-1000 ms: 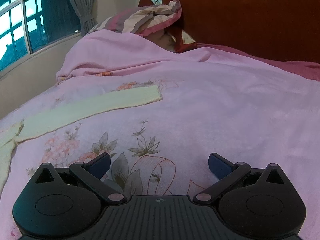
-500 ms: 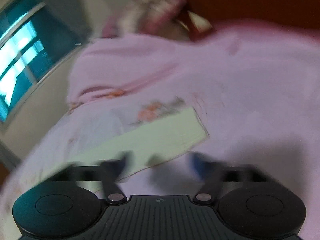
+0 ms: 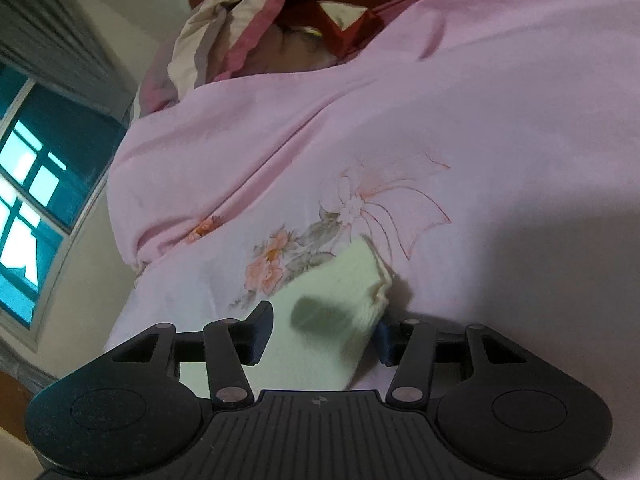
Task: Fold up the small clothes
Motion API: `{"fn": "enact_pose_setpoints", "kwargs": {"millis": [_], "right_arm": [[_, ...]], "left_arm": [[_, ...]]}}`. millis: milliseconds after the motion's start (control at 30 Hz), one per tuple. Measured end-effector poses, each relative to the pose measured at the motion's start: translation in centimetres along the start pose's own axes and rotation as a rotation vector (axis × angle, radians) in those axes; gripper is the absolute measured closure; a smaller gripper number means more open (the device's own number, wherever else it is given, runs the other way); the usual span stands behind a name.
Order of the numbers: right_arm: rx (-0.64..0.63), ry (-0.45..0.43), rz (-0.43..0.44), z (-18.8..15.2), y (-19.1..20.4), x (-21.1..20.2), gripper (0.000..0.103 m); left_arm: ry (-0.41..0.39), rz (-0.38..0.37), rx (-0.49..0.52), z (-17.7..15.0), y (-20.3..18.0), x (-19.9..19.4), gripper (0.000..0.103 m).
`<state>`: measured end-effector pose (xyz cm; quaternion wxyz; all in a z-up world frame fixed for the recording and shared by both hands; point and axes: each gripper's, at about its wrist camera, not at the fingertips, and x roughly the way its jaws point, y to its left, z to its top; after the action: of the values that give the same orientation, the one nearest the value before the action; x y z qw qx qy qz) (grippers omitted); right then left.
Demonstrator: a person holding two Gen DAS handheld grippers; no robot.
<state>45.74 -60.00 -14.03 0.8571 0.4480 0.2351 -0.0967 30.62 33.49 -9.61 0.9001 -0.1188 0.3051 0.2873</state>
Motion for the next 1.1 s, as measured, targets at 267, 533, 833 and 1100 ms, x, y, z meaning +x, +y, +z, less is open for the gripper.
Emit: {"fn": "enact_pose_setpoints", "kwargs": {"millis": [267, 533, 833, 1100], "right_arm": [[-0.116, 0.045, 0.001, 0.3, 0.6, 0.3, 0.056], [-0.173, 0.088, 0.017, -0.5, 1.3, 0.4, 0.1], [-0.294, 0.025, -0.013, -1.9, 6.2, -0.5, 0.1], [-0.403, 0.046, 0.158, -6.1, 19.2, -1.0, 0.099]], "left_arm": [[0.007, 0.009, 0.008, 0.4, 1.5, 0.3, 0.047], [0.008, -0.01, 0.08, 0.2, 1.8, 0.3, 0.045], [0.002, -0.033, 0.101, 0.3, 2.5, 0.1, 0.044], [0.015, -0.003, 0.147, 0.7, 5.9, -0.4, 0.044]]}}
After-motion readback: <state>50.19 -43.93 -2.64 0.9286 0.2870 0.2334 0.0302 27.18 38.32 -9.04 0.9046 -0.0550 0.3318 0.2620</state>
